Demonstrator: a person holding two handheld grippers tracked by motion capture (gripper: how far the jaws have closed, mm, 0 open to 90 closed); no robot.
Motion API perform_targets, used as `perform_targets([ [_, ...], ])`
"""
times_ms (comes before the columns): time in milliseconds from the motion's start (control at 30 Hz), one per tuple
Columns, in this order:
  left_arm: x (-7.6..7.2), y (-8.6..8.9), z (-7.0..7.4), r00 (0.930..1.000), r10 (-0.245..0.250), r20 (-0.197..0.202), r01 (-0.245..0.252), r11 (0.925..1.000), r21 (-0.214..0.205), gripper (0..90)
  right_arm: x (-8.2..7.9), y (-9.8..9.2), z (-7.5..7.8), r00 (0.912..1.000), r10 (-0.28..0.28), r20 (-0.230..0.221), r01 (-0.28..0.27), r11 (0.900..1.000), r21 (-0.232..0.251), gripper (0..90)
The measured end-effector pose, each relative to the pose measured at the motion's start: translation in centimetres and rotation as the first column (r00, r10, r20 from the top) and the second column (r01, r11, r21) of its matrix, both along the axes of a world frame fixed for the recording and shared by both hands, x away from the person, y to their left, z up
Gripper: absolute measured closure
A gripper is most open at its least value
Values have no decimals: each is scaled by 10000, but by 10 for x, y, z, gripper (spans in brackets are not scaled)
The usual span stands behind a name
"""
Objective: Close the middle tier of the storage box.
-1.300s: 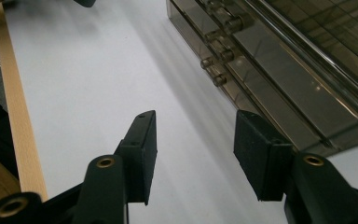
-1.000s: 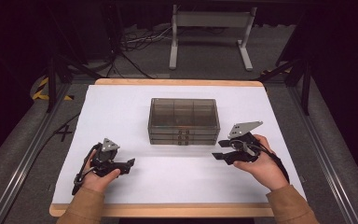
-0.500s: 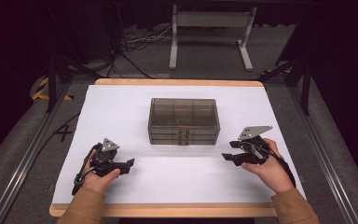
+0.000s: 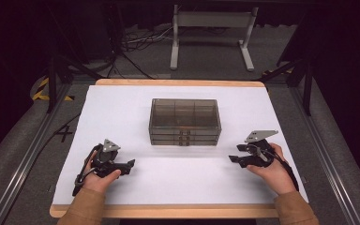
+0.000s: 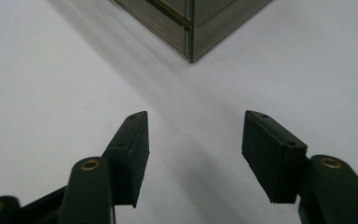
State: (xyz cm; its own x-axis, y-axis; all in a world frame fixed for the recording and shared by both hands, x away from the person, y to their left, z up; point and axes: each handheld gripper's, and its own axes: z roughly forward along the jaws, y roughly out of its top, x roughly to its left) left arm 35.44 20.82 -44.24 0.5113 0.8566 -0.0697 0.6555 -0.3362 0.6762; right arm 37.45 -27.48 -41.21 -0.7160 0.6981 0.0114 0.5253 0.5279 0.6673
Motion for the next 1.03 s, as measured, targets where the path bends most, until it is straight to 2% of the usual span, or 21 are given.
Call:
perform_targets([
  [400, 1, 1, -3, 10000, 53, 52, -54, 9999, 164, 199, 1, -5, -20, 9990, -437, 32, 437, 9987, -261, 416],
  [567, 2, 0, -3, 10000, 18, 72, -20, 9997, 254, 199, -1, -4, -25, 9980, -511, 368, 522, 9982, -284, 401],
  [733, 2, -1, -3, 10000, 14, 77, -16, 9996, 269, 198, -1, -4, -29, 9938, -843, 724, 861, 9960, -224, 287],
  [800, 2, -1, -4, 10000, 7, 83, -10, 9995, 307, 198, -2, -8, -33, 9921, -919, 852, 907, 9957, 182, 217],
  [833, 2, -1, -4, 10000, 7, 83, -10, 9995, 307, 198, -2, -8, -33, 9921, -919, 852, 907, 9957, 182, 217],
  [867, 2, -1, -4, 10000, -2, 74, 0, 9995, 315, 197, -2, -8, -36, 9928, -808, 884, 777, 9963, 378, 170],
  [1033, 2, -1, -4, 10000, 0, 70, -2, 9995, 316, 197, -3, -6, -37, 9928, -752, 935, 737, 9971, 196, 139],
])
